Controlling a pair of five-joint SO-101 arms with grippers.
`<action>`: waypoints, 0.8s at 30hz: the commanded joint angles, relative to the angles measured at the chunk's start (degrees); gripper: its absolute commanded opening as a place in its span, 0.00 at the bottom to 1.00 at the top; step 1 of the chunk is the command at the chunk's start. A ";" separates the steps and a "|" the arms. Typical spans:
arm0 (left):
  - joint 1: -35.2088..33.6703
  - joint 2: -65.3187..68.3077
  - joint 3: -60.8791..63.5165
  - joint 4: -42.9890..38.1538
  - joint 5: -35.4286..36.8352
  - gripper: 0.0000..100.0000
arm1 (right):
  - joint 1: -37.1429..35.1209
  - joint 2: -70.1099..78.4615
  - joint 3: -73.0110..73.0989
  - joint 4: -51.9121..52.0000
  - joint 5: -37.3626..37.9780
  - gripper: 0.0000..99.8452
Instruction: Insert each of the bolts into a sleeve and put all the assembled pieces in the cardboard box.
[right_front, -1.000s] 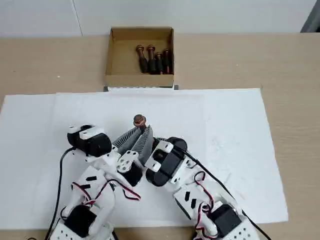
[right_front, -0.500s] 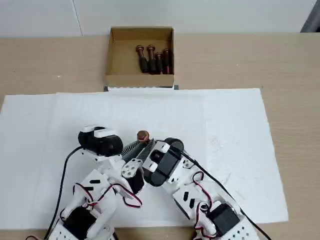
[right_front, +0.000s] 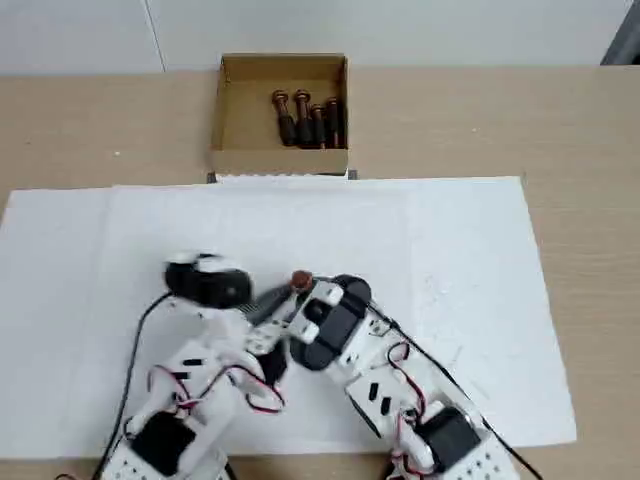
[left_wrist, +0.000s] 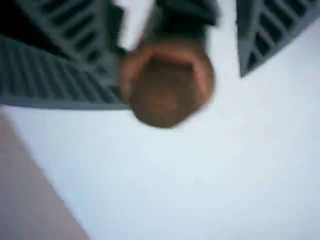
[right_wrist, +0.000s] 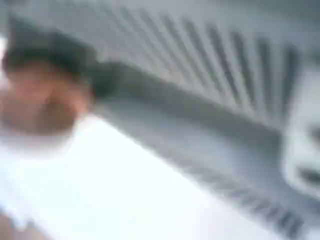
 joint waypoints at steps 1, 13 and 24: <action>-2.02 -0.09 -1.36 0.88 -1.93 0.21 | -0.48 -1.01 -3.34 -2.33 0.53 0.00; -2.81 0.18 -12.88 3.78 -2.11 0.21 | -0.40 -1.01 -2.37 -2.33 0.53 0.00; -8.70 0.00 -15.60 7.74 -4.48 0.01 | 0.04 -1.01 -2.81 -2.33 0.53 0.00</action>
